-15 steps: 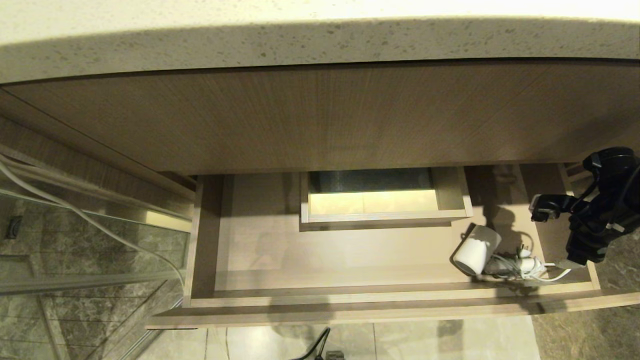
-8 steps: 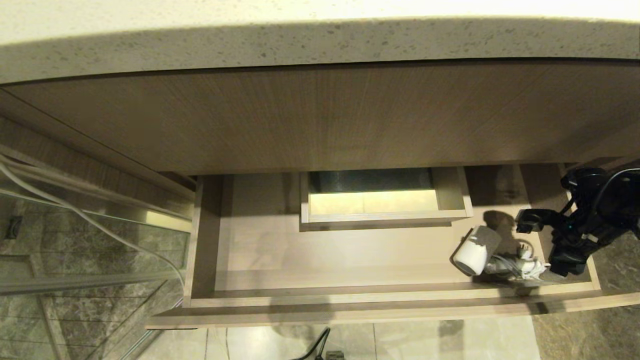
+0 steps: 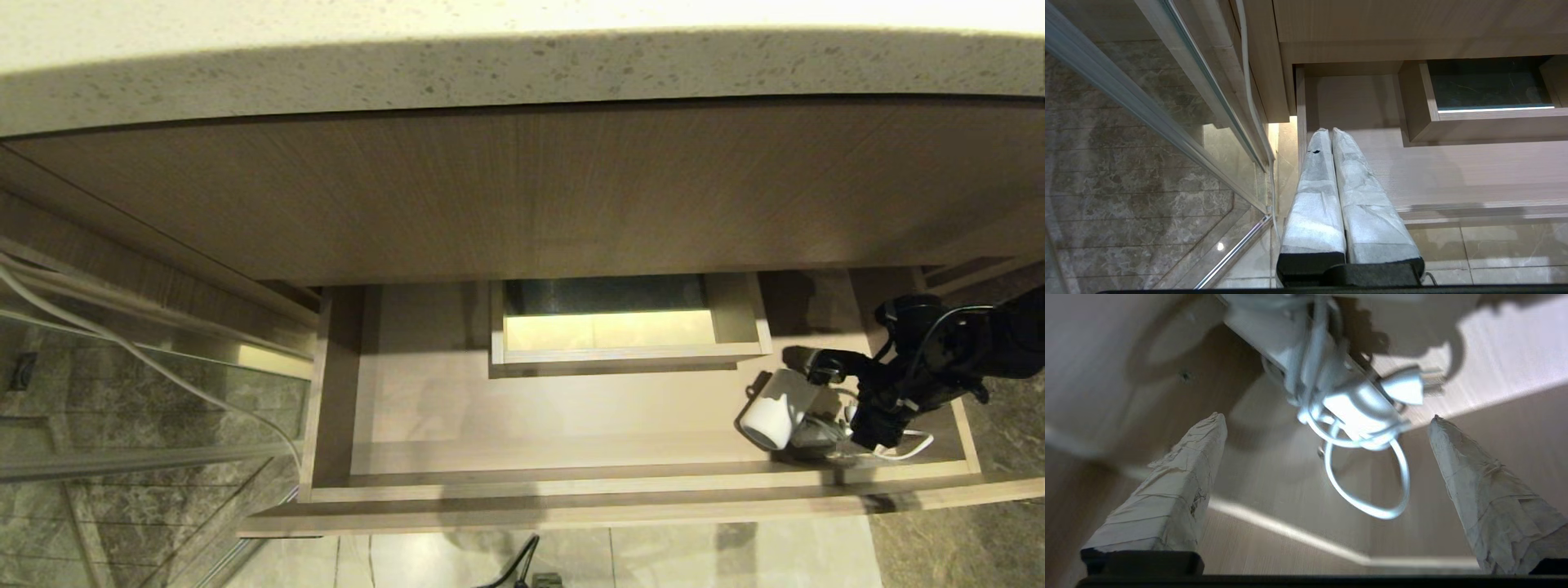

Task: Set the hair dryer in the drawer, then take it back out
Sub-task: Take the hairdryer out

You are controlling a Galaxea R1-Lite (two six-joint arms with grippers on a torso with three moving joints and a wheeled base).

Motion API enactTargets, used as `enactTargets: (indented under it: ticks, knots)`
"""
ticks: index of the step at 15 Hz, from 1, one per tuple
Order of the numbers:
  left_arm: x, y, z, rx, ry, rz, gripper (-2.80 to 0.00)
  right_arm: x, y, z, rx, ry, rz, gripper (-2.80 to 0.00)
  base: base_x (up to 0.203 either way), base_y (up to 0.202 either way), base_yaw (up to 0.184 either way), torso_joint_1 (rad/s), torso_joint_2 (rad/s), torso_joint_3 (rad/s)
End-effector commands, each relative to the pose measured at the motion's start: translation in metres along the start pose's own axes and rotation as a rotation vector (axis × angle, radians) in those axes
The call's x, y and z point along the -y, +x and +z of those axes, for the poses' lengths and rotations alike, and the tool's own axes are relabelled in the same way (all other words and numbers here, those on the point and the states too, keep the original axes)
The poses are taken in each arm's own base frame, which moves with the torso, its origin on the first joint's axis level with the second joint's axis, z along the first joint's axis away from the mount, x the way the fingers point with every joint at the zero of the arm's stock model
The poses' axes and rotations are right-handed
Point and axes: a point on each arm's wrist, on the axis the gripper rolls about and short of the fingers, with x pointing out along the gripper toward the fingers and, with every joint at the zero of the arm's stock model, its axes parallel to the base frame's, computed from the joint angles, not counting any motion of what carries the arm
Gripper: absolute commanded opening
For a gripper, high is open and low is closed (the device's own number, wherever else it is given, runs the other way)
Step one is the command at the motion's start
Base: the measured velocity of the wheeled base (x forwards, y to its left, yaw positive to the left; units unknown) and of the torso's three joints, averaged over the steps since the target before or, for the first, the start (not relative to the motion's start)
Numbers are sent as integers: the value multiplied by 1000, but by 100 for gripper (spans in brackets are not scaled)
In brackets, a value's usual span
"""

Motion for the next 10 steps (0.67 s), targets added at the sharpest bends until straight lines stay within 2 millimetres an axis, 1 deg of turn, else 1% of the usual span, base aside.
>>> enactTargets:
  ticks: [1, 9, 10]
  knots:
    - [0, 1, -11, -38, 0, 0, -280, -5, 17, -2, -13, -8, 31, 0, 0, 0, 0, 0, 0, 0]
    - [0, 1, -11, -38, 0, 0, -280, -7, 36, -2, -16, 8, 36, 0, 0, 0, 0, 0, 0, 0]
    - [0, 1, -11, -38, 0, 0, -280, -7, 41, -2, -12, 13, 35, 0, 0, 0, 0, 0, 0, 0]
